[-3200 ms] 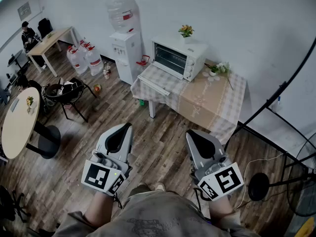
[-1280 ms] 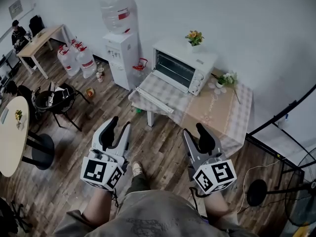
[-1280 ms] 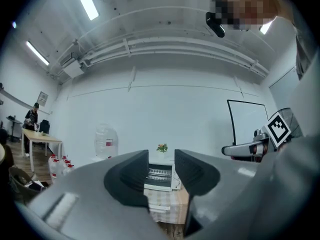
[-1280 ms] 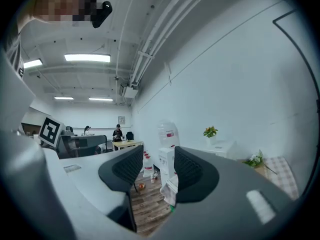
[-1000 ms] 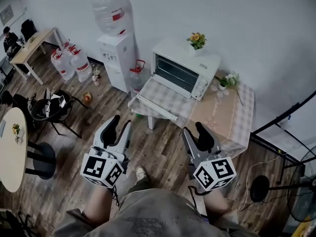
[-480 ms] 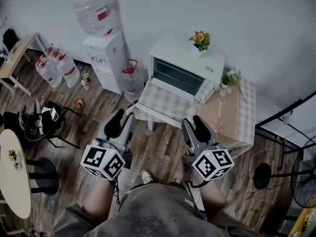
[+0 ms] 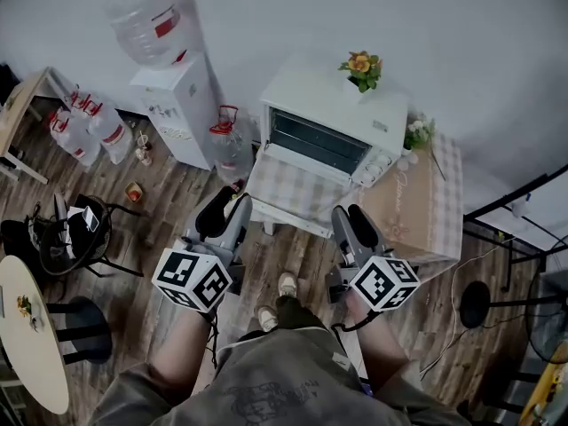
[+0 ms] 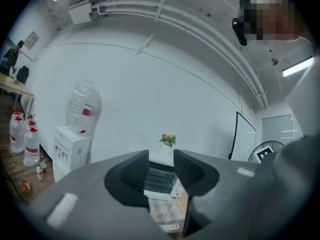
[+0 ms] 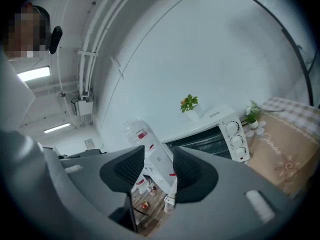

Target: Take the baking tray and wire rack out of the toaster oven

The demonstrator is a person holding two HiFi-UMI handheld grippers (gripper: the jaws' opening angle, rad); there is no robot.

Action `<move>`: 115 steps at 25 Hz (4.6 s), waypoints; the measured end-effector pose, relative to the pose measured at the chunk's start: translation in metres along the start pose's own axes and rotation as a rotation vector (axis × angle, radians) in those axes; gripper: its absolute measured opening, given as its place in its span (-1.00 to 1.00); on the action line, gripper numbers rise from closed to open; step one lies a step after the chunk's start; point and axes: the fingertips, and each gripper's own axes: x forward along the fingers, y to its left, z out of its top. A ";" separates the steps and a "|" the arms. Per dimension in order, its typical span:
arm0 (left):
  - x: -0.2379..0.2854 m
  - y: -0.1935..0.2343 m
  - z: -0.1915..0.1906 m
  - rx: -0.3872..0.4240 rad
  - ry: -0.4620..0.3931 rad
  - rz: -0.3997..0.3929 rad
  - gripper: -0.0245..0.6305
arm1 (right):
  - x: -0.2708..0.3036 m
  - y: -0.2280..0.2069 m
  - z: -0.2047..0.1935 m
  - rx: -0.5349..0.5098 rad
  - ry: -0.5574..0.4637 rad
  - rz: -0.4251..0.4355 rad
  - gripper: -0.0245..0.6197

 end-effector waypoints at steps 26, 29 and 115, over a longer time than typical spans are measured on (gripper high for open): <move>0.226 0.094 -0.105 -0.449 0.151 -0.053 -0.39 | 0.162 -0.163 -0.017 0.450 -0.013 -0.082 -0.27; 0.238 0.097 -0.119 -0.579 0.142 -0.062 -0.39 | 0.170 -0.167 -0.019 0.515 -0.050 -0.049 -0.11; 0.202 0.105 -0.192 -1.100 0.341 -0.227 -0.75 | 0.114 -0.161 -0.096 1.002 -0.336 -0.302 -0.70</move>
